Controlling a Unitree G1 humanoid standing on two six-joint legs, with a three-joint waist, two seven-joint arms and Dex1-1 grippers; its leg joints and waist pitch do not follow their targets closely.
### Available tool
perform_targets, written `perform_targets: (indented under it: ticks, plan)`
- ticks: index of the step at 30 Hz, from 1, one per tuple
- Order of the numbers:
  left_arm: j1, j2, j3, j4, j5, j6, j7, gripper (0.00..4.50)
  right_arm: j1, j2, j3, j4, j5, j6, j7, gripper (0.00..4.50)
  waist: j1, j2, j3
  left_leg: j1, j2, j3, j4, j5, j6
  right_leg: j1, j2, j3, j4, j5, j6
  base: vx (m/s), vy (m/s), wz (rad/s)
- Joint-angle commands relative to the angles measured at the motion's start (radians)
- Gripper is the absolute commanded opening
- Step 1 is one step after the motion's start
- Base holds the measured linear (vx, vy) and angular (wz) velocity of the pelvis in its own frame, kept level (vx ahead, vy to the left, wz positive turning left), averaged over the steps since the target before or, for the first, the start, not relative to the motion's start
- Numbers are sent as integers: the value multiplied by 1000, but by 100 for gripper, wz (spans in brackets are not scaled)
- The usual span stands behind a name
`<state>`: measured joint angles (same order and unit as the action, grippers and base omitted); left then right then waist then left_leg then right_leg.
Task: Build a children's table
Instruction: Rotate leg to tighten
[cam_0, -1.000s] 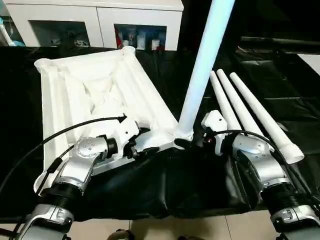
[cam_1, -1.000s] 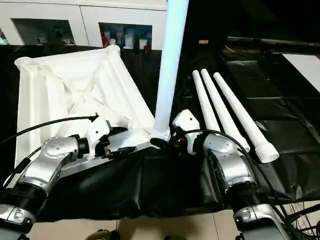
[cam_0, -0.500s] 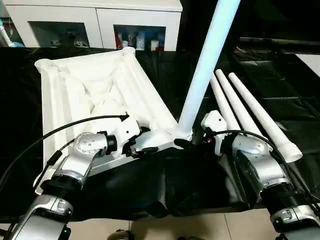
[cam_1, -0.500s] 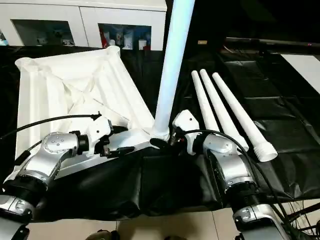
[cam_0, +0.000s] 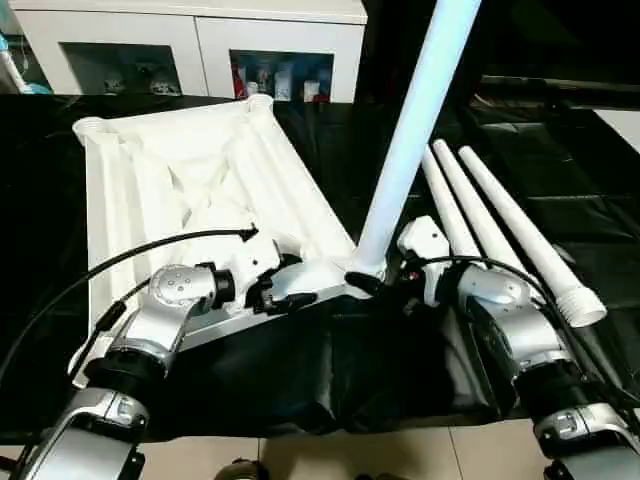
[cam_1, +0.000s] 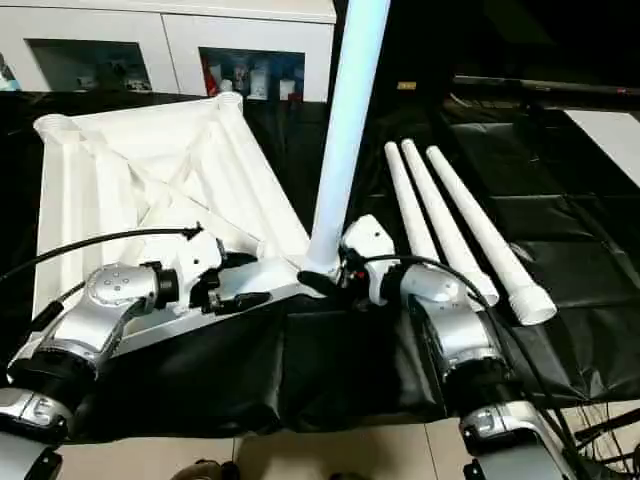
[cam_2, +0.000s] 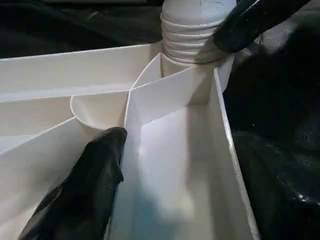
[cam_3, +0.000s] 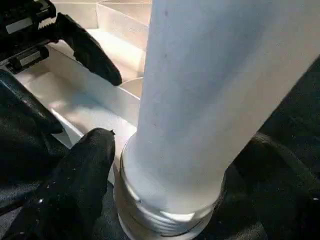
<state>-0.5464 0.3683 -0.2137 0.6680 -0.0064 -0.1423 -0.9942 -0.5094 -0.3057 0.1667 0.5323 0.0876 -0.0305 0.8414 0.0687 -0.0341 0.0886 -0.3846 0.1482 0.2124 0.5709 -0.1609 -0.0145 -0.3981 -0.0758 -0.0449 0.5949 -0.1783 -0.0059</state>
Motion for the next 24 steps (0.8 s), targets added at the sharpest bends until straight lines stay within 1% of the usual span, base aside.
perform_targets:
  ticks: [1, 3, 8, 9, 11, 14, 15, 16, 17, 21, 22, 23, 24]
  plan:
    - [44, -3, -41, 52, 35, 28, -9, 329, -9, -1, -13, 11, 2, -6, -8, 394, 0, 0, -57, 31, 95, -48, -75, -329, 19, 21, -93, 55, -80, -324, -214, 0, 0, 0]
    - [39, -8, -33, 53, 28, 38, -6, 329, -10, -1, -13, 15, 1, -8, -7, 394, 0, 0, -58, 30, 95, -48, -76, -324, 21, 21, -92, 55, -78, -309, -215, 0, 0, 0]
    - [22, -21, -25, 71, 22, 59, 0, 329, -10, 1, -13, 18, -2, -12, -7, 394, 3, 3, -57, 32, 95, -48, -76, -333, 18, 20, -92, 55, -80, -318, -215, 0, 0, 0]
    - [21, -21, -28, 72, 28, 53, 3, 329, -9, 2, -13, 18, -2, -13, -8, 394, 5, 2, -57, 32, 95, -47, -76, -334, 18, 20, -92, 55, -80, -320, -214, 0, 0, 0]
    - [23, -19, -35, 74, 40, 36, 10, 329, -7, 3, -12, 16, -2, -13, -9, 394, 7, 5, -57, 32, 96, -48, -76, -335, 16, 20, -93, 55, -80, -316, -213, 0, 0, 0]
    - [27, -17, -37, 75, 44, 34, 6, 329, -5, 3, -8, 16, -6, -15, -10, 394, 9, 3, -58, 33, 96, -47, -77, -335, 14, 21, -92, 55, -79, -305, -214, 0, 0, 0]
    - [29, -16, -38, 73, 44, 36, 2, 329, -5, 2, -6, 19, -10, -17, -11, 394, 10, 4, -58, 32, 96, -47, -76, -333, 15, 20, -92, 56, -79, -301, -215, 0, 0, 0]
    - [30, -15, -38, 71, 45, 37, 1, 329, -7, 2, -5, 25, -13, -19, -12, 394, 10, 1, -57, 32, 96, -47, -77, -332, 15, 20, -92, 55, -79, -302, -215, 0, 0, 0]
    - [31, -16, -38, 70, 45, 38, 1, 329, -7, 2, -4, 29, -15, -20, -13, 394, 11, 3, -58, 32, 96, -47, -76, -330, 16, 21, -93, 56, -79, -303, -215, 0, 0, 0]
    - [32, -15, -38, 68, 46, 38, 1, 329, -13, 5, -8, 38, -14, -16, -15, 394, 10, 0, -56, 32, 96, -48, -78, -343, 14, 20, -93, 55, -81, -333, -209, 0, 0, 0]
    - [32, -15, -38, 68, 46, 38, 1, 329, -13, 5, -8, 38, -14, -16, -15, 394, 10, 0, -56, 32, 96, -48, -78, -344, 13, 20, -93, 55, -81, -336, -207, 0, 0, 0]
    - [31, -15, -38, 68, 47, 37, 3, 327, -17, 8, -11, 41, -12, -14, -16, 377, 10, 1, -55, 33, 96, -49, -78, -346, 13, 19, -93, 55, -82, -342, -204, 0, 0, 0]
    - [31, -15, -38, 69, 47, 37, 4, 327, -19, 9, -12, 43, -11, -14, -16, 377, 10, 0, -56, 32, 96, -48, -78, -345, 12, 18, -94, 56, -82, -340, -204, 0, 0, 0]
